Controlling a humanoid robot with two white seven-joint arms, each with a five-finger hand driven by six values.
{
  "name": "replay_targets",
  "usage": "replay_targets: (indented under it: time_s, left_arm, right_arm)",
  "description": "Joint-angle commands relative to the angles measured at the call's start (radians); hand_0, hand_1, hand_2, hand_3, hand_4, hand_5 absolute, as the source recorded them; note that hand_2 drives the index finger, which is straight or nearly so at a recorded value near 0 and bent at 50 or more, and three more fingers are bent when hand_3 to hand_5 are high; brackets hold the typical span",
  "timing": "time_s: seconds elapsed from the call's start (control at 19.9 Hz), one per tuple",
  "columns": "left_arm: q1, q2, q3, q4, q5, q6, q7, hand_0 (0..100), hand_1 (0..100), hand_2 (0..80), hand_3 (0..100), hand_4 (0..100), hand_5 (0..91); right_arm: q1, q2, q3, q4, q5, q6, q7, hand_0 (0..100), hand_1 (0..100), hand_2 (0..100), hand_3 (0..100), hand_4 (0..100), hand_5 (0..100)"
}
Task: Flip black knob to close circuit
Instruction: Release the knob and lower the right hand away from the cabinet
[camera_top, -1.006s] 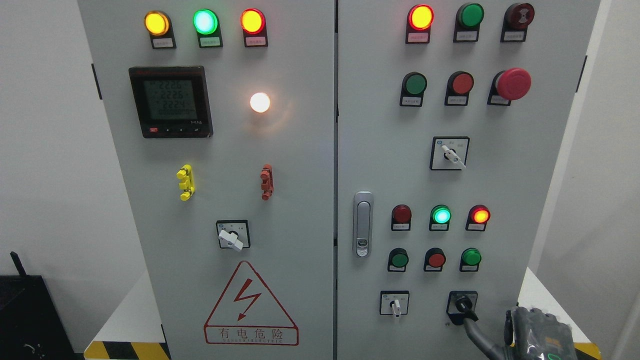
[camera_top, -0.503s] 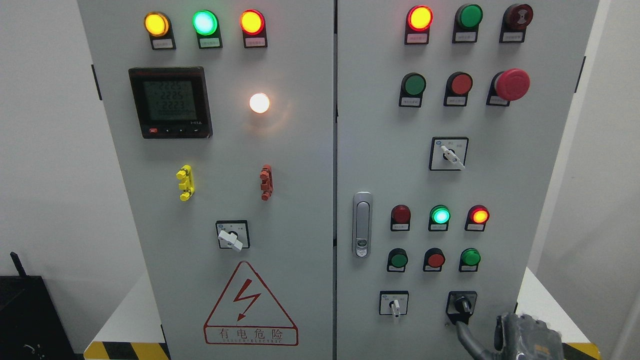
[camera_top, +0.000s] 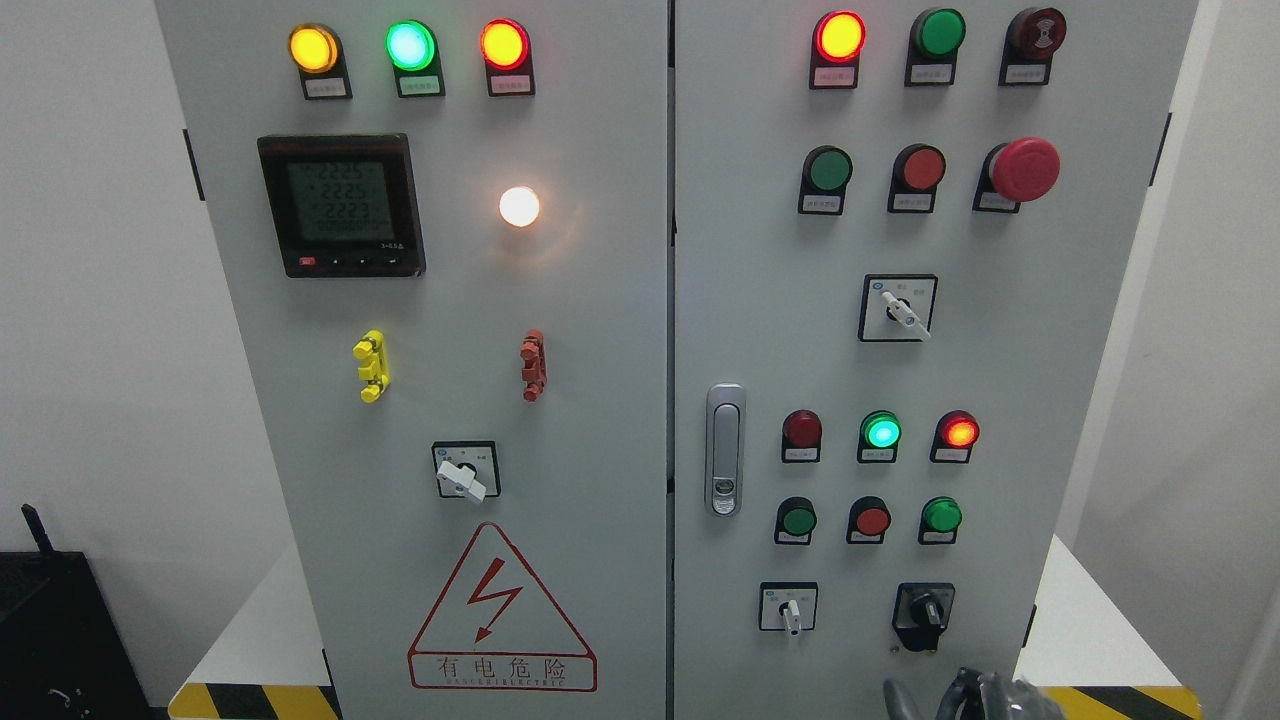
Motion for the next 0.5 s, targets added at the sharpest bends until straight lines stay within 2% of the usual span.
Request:
replay_targets:
  time_s: [0.0, 0.05, 0.1, 0.3, 0.45]
  left_arm:
    - [0.034, 0.000, 0.011, -0.034, 0.008, 0.000, 0.000, 0, 0, 0.0, 5, 3, 0.0]
    - [0.034, 0.001, 0.011, -0.034, 0.008, 0.000, 0.000, 0, 0, 0.0, 5, 3, 0.0]
    - [0.034, 0.000, 0.011, -0.034, 0.008, 0.000, 0.000, 0, 0, 0.0, 5, 3, 0.0]
    - [0.034, 0.001, 0.011, -0.034, 0.008, 0.000, 0.000, 0, 0, 0.0, 5, 3, 0.0]
    - [0.034, 0.000, 0.011, -0.034, 0.008, 0.000, 0.000, 0, 0, 0.0, 5, 3, 0.0]
  right_arm:
    - [0.194, 0.013, -0.054, -0.240, -0.577, -0.060, 0.087, 0, 3, 10, 23, 17, 7]
    - [0.215, 0.013, -0.069, -0.240, -0.626, -0.075, 0.111, 0, 1, 3, 15, 9, 0]
    - [0.238, 0.011, -0.089, -0.240, -0.660, -0.088, 0.130, 0, 0, 0, 11, 4, 0]
    - [0.290, 0.007, -0.144, -0.240, -0.841, -0.140, 0.205, 0, 0, 0, 4, 0, 0]
    - [0.297, 0.005, -0.180, -0.235, -0.884, -0.147, 0.244, 0, 0, 0, 1, 0, 0]
